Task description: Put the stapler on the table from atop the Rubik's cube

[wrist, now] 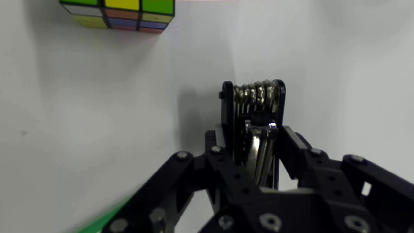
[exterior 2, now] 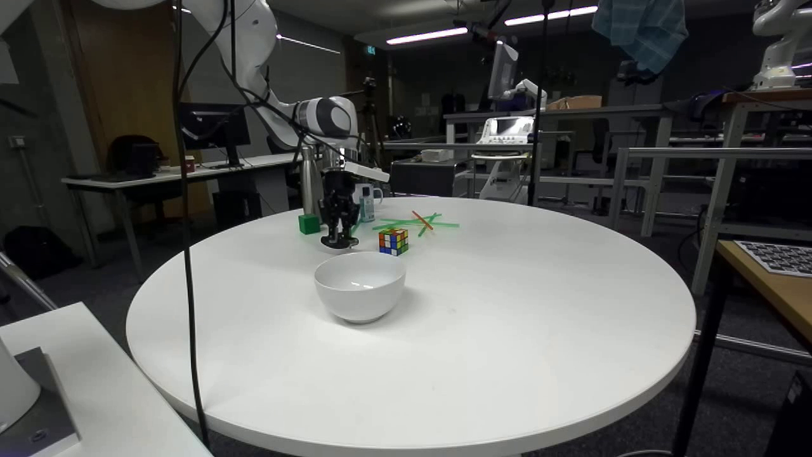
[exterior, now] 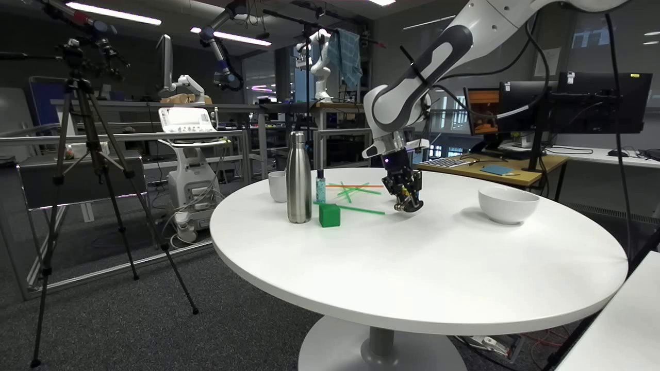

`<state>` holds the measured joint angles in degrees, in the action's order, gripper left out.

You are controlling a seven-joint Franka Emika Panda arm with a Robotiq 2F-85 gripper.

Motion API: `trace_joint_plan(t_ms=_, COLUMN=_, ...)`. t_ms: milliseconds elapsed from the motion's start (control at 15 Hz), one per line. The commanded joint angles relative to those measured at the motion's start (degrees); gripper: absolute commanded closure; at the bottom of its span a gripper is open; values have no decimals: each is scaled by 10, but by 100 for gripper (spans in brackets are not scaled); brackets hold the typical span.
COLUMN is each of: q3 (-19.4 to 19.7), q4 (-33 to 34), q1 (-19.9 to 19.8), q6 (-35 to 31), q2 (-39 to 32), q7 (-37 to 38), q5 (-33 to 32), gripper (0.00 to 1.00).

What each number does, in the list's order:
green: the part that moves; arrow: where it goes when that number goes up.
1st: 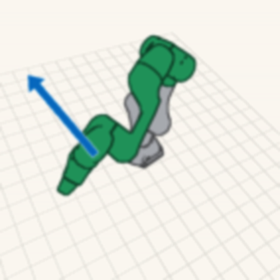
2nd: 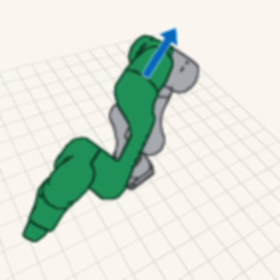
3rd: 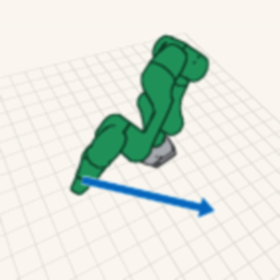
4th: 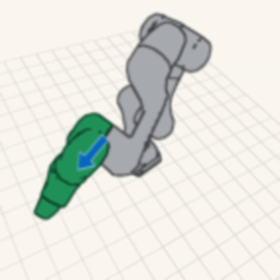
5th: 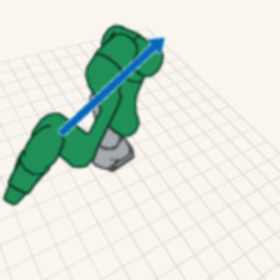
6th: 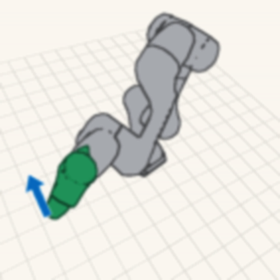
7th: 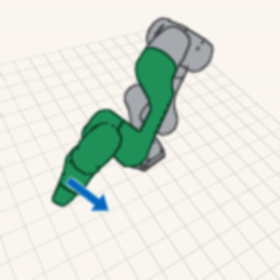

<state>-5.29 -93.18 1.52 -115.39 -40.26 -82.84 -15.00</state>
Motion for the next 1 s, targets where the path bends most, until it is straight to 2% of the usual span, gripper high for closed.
trace_joint_plan(t_ms=0, q3=-2, q4=0, q1=-4, q6=21, q2=6, q7=-10, q5=-2, gripper=80)
trace_joint_plan(t_ms=867, q3=0, q4=12, q1=-5, q6=38, q2=-17, q7=-10, q5=-2, gripper=80)
trace_joint_plan(t_ms=933, q3=0, q4=12, q1=-5, q6=40, q2=-17, q7=-9, q5=-1, gripper=30)
